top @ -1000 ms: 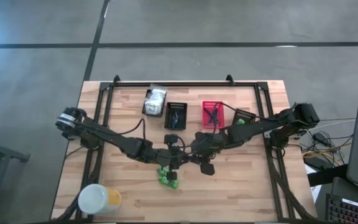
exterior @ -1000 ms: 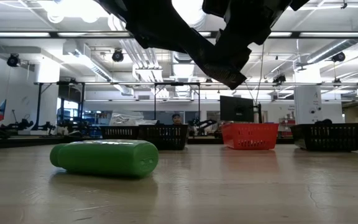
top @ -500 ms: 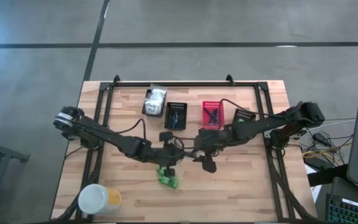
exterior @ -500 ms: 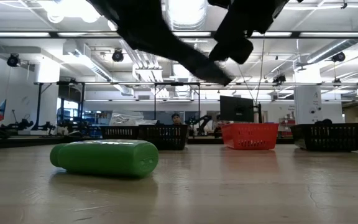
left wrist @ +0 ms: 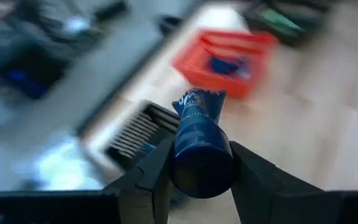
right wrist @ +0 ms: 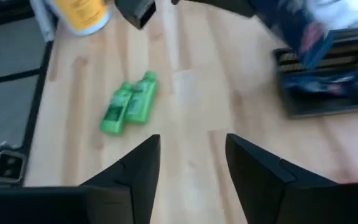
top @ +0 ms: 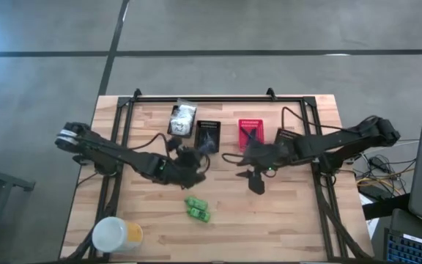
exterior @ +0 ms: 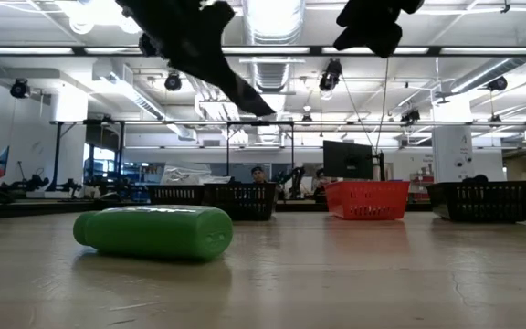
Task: Pick & Place Travel size toiletries
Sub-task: Put the blue shave cream into the middle black bin
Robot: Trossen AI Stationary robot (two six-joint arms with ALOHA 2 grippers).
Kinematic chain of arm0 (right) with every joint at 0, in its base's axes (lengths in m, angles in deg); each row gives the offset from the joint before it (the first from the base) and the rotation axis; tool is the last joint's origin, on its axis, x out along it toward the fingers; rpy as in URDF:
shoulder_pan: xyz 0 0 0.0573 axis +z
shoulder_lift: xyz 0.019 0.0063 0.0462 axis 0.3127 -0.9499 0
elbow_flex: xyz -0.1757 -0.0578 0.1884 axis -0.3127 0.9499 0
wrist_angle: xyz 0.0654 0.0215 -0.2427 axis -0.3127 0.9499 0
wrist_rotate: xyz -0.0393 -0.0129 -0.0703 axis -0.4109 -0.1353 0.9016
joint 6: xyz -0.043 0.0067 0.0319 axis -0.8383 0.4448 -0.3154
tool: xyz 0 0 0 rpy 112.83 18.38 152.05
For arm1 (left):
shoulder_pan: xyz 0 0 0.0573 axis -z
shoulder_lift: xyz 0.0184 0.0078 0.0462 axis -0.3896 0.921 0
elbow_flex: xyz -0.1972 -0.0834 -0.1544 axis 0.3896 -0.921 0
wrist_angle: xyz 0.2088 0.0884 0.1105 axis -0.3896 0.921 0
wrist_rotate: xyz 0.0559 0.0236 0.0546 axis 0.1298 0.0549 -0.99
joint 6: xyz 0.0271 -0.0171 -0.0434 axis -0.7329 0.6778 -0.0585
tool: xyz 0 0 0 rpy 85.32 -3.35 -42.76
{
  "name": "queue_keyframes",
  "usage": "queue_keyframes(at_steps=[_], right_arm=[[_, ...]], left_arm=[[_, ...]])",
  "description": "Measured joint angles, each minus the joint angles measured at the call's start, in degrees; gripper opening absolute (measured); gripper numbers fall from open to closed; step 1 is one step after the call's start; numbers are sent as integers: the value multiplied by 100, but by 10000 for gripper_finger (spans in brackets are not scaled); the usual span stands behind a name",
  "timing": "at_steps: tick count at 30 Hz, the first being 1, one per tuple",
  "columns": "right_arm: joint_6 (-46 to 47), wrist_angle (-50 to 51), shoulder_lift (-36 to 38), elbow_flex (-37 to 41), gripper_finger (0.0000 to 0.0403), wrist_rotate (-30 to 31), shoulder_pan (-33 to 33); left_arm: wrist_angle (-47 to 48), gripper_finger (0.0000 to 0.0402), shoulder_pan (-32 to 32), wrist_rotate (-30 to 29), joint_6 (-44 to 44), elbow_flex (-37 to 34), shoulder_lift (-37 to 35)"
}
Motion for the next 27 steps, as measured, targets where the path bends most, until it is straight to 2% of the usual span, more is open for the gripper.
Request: queue_keyframes(at_steps=[2, 4, 11, 15, 21, 27], right_arm=[[6, 69, 131, 9, 170, 218, 0], [32, 144, 237, 22, 167, 380, -2], [48, 164, 328, 37, 171, 595, -2], [48, 277, 328, 42, 174, 612, -2], [46, 273, 326, 119, 164, 614, -4], [42, 272, 326, 269, 147, 614, -4]], left_arm=[[12, 134, -149, -370, 20, 2, -37], [12, 134, -438, -374, -3, 2, -37], [2, 133, -1656, 143, -4, -7, 201], [-88, 133, -2204, 858, 132, -4, 338], [-238, 135, -2492, 1518, 171, -7, 587], [-576, 160, -2533, 1582, 269, -7, 993]])
